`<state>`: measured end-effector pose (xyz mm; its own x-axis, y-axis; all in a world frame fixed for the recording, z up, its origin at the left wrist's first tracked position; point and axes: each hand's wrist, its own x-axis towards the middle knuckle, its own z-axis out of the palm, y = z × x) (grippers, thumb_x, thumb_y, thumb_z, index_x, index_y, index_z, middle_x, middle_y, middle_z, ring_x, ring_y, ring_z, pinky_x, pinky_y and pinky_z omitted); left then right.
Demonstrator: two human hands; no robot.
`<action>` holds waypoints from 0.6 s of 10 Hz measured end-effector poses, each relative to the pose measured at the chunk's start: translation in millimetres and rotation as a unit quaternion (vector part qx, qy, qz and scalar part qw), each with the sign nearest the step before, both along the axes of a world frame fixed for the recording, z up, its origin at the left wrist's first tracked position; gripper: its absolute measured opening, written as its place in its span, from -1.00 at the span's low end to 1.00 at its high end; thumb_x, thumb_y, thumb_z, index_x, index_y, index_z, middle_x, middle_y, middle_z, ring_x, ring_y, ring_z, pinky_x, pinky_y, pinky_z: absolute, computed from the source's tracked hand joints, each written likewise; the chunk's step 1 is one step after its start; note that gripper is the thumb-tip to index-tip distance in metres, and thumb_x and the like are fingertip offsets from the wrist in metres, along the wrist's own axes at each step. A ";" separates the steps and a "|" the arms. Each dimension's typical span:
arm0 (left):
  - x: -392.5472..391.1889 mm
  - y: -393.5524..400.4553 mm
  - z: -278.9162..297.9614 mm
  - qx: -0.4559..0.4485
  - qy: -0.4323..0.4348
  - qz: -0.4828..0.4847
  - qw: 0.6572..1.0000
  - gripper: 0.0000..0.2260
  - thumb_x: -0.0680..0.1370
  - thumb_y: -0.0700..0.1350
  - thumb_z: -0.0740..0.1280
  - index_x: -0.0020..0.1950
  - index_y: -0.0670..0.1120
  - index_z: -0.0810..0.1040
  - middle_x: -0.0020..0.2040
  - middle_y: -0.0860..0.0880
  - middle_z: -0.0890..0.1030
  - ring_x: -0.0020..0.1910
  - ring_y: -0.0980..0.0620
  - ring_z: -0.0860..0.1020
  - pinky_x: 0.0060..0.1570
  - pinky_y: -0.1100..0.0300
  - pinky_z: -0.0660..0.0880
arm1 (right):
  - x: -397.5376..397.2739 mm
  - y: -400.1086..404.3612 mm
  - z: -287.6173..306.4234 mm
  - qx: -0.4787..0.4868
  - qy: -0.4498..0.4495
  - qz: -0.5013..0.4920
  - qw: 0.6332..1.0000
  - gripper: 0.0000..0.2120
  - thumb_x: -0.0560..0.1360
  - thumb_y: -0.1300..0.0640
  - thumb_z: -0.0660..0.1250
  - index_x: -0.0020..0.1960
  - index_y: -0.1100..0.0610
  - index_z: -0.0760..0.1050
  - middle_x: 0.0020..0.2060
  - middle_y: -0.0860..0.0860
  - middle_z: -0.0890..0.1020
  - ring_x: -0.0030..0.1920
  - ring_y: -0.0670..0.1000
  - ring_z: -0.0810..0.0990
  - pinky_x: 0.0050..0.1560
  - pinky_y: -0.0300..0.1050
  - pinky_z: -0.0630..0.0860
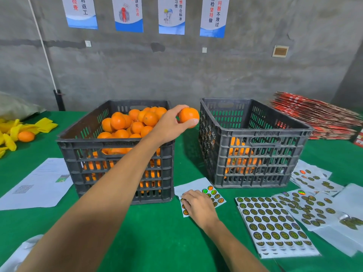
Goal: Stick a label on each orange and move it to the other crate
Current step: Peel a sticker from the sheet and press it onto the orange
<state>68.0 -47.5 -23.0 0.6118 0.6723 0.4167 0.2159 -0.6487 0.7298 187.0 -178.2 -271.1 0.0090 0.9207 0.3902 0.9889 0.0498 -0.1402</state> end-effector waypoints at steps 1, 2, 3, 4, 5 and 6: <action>0.0 -0.1 -0.3 0.001 0.001 0.001 1.000 -0.38 0.53 0.18 0.47 0.53 0.06 0.35 0.41 -0.02 0.47 0.33 -0.08 0.51 0.34 -0.16 0.51 | -0.6 -0.4 -1.1 0.003 -0.009 -0.010 1.000 -0.70 0.71 0.02 0.15 0.31 0.05 0.58 0.21 -0.06 0.64 0.15 -0.01 0.58 0.22 -0.14 0.47; 0.4 -0.5 -0.1 0.001 -0.001 0.001 1.000 -0.38 0.53 0.18 0.47 0.53 0.06 0.35 0.41 -0.02 0.47 0.33 -0.08 0.51 0.34 -0.16 0.51 | -0.2 -1.1 -1.8 0.005 0.012 -0.019 1.000 -0.73 0.70 0.03 0.18 0.28 0.05 0.58 0.18 -0.06 0.65 0.14 -0.02 0.58 0.21 -0.14 0.46; 0.3 -0.4 -0.1 0.001 -0.001 0.002 1.000 -0.38 0.53 0.17 0.47 0.53 0.05 0.35 0.41 -0.03 0.47 0.33 -0.08 0.52 0.34 -0.15 0.51 | -1.7 -1.8 -0.5 0.006 0.032 -0.026 0.999 -0.77 0.69 0.03 0.21 0.23 0.05 0.59 0.14 -0.06 0.66 0.10 -0.02 0.60 0.15 -0.14 0.47; 0.4 -0.6 0.0 0.004 0.000 0.003 1.000 -0.38 0.54 0.17 0.47 0.53 0.05 0.36 0.41 -0.02 0.47 0.32 -0.08 0.52 0.34 -0.15 0.51 | -1.7 -3.0 0.2 0.005 0.067 -0.035 0.997 -0.82 0.67 0.04 0.24 0.16 0.04 0.58 0.10 -0.08 0.66 0.08 -0.05 0.57 0.08 -0.19 0.44; 0.6 -0.5 -0.1 0.006 -0.002 0.005 1.000 -0.38 0.54 0.17 0.47 0.53 0.06 0.36 0.41 -0.02 0.47 0.32 -0.07 0.52 0.34 -0.14 0.51 | -0.4 -3.2 0.9 0.004 0.103 -0.043 0.994 -0.90 0.64 0.07 0.28 0.08 0.03 0.56 0.06 -0.10 0.64 0.03 -0.10 0.50 0.00 -0.26 0.39; 0.6 0.5 -0.3 0.006 -0.003 0.005 1.000 -0.38 0.54 0.18 0.47 0.53 0.06 0.36 0.41 -0.02 0.47 0.32 -0.07 0.52 0.34 -0.14 0.51 | 0.8 -1.1 -1.1 0.005 0.111 -0.042 0.993 -0.93 0.63 0.06 0.29 0.06 0.02 0.54 0.05 -0.12 0.62 0.02 -0.11 0.48 0.02 -0.24 0.42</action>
